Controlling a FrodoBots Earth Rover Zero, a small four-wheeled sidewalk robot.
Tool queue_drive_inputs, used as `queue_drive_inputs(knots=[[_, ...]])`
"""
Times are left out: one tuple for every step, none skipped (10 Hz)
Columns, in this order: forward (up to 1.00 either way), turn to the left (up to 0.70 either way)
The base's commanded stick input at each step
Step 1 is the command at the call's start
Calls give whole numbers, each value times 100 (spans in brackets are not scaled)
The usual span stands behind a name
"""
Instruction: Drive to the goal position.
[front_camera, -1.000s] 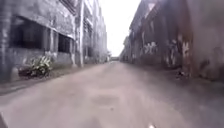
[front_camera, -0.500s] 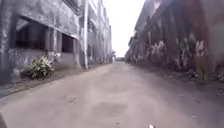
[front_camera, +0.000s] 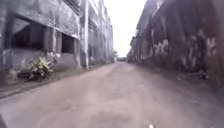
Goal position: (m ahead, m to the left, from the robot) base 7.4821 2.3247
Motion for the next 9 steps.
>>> queue_drive_inputs(knots=[[50,0],[50,0],[50,0],[50,0],[50,0],[50,0],[50,0],[50,0],[50,0]])
